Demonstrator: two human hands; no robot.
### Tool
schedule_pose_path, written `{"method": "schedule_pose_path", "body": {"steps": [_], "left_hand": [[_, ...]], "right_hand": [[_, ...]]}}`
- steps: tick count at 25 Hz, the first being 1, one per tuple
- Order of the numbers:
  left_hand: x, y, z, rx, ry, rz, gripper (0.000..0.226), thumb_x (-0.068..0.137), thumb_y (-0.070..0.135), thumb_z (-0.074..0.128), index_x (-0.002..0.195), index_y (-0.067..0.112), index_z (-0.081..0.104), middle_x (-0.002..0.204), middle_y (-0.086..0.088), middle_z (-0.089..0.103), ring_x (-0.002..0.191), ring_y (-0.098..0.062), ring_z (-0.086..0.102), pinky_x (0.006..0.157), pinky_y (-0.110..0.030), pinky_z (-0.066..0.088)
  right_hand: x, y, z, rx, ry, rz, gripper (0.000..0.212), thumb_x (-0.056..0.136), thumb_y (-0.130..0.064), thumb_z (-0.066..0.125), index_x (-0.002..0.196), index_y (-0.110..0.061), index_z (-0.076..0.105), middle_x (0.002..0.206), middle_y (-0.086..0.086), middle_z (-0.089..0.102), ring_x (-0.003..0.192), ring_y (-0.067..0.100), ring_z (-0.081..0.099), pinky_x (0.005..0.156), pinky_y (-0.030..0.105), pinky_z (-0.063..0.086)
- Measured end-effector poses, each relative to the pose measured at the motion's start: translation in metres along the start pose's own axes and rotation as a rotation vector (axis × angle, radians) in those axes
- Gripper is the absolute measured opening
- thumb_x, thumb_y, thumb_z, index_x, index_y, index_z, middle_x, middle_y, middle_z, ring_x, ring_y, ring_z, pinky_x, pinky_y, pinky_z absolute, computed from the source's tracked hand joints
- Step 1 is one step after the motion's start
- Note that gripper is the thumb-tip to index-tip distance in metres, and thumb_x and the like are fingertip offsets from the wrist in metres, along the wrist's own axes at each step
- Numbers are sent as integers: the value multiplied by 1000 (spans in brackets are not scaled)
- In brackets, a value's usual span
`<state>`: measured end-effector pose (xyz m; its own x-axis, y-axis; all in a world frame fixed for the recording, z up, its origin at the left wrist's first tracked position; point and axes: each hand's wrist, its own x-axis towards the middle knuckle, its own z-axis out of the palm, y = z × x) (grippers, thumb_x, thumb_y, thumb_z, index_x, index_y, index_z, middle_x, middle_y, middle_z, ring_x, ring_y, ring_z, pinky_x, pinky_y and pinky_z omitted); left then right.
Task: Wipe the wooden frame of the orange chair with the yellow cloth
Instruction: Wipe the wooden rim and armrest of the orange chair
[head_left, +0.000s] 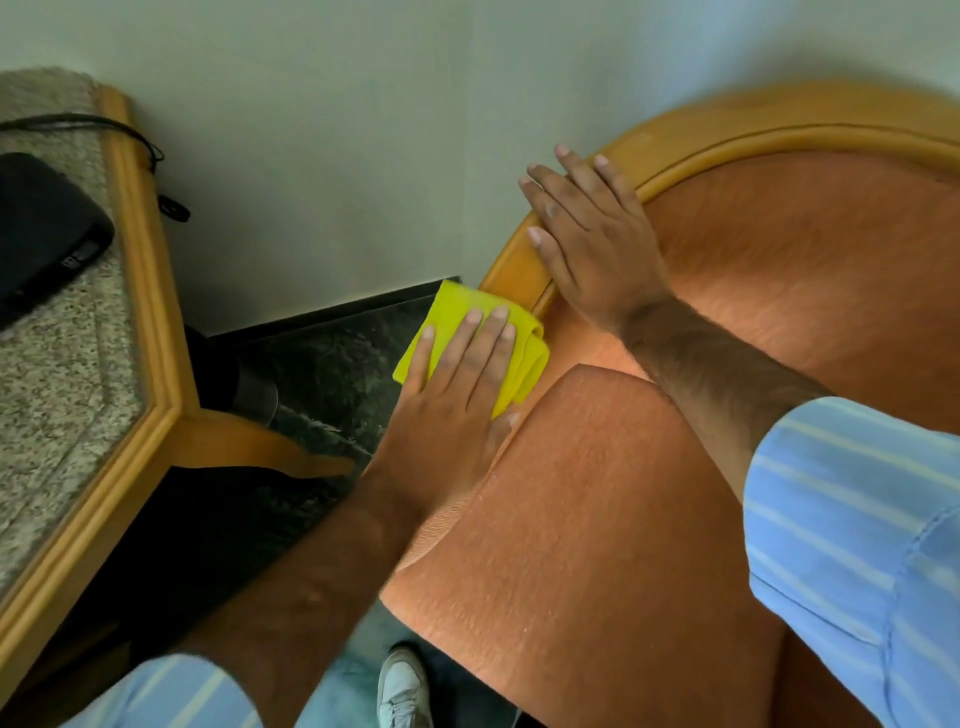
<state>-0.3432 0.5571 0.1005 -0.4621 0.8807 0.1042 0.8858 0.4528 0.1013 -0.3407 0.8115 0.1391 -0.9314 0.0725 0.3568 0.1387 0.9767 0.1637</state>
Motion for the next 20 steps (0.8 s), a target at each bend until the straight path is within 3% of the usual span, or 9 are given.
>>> {"method": "schedule_pose_path", "body": {"steps": [5,10,14,20], "left_hand": [[-149,-18,14,195,-165,138,76,107,57,33,163,7,22,174,-12,17,161,-31,16,124,-62,27],[-245,-33,5,290,-172,175,79,103,64,36,155,4,39,171,-13,26,156,-33,28,114,-58,35],[-216,-26,1,178,-156,64,79,105,62,32,153,0,40,165,-17,37,150,-36,41,116,-56,35],[-76,-12,6,56,-117,8,80,107,59,29,161,0,25,172,-18,19,159,-33,19,125,-56,31]], "right_hand": [[1,-1,2,6,3,11,56,113,-40,17,155,-13,43,161,4,48,157,25,32,130,49,22],[0,-1,2,29,31,17,55,114,-39,19,154,-12,46,159,5,50,157,26,33,129,50,22],[1,-2,2,24,31,22,56,113,-39,18,154,-13,45,159,4,51,156,25,34,129,49,23],[0,0,3,16,21,24,54,113,-38,19,155,-13,44,160,4,49,157,24,32,130,48,22]]}}
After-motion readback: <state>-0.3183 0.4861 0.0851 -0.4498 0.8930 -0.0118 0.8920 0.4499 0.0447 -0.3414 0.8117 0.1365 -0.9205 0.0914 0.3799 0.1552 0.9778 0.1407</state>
